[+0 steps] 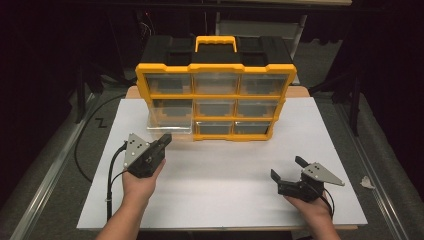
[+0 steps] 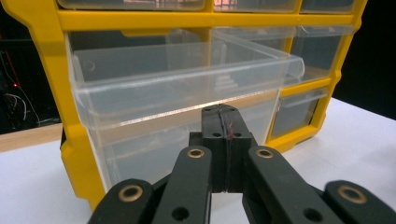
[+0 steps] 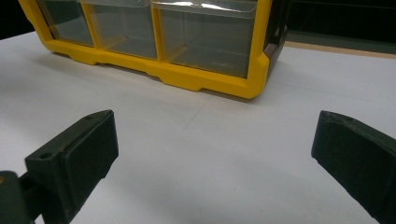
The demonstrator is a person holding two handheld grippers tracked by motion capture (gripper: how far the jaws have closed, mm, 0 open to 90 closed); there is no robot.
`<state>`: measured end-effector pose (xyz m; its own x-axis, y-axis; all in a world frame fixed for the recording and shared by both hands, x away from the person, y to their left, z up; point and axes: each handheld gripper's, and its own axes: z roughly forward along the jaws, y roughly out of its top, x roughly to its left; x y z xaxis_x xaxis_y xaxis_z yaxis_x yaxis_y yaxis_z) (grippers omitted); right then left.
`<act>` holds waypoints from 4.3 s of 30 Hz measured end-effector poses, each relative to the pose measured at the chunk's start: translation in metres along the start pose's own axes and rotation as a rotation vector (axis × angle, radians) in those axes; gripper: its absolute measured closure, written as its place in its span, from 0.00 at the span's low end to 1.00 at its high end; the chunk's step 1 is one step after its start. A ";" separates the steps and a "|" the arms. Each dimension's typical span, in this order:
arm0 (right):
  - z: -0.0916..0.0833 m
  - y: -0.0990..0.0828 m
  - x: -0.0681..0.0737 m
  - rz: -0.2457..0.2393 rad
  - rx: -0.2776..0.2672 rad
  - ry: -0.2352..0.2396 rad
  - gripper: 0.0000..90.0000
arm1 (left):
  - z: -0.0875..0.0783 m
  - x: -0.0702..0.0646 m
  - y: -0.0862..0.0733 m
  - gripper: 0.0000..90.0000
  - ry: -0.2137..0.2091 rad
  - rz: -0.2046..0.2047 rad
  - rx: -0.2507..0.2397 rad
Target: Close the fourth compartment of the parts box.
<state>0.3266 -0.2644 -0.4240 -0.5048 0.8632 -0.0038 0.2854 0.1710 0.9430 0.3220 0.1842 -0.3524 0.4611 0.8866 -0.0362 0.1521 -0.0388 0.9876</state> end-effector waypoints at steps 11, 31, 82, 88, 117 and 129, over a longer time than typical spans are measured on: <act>0.001 0.001 0.000 -0.006 -0.002 0.001 0.02 | 0.004 -0.002 0.004 1.00 0.011 0.018 -0.016; 0.000 0.003 0.001 -0.005 -0.013 0.003 0.02 | 0.017 0.003 0.009 1.00 0.051 0.016 0.005; 0.001 0.004 0.001 0.004 -0.022 0.017 0.03 | 0.075 0.032 0.029 1.00 0.132 -0.042 0.041; 0.000 0.004 0.001 0.007 -0.023 0.015 0.03 | 0.081 0.034 0.031 1.00 0.141 -0.053 0.057; 0.001 0.003 0.003 -0.006 -0.019 0.015 0.04 | 0.050 0.032 0.013 1.00 0.079 -0.065 0.062; 0.005 0.002 0.008 -0.018 0.000 0.016 0.04 | 0.019 0.036 -0.061 0.89 0.017 -0.074 0.151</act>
<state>0.3273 -0.2550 -0.4241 -0.5228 0.8523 -0.0153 0.2763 0.1864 0.9428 0.3456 0.2097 -0.4164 0.4291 0.8973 -0.1040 0.3150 -0.0408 0.9482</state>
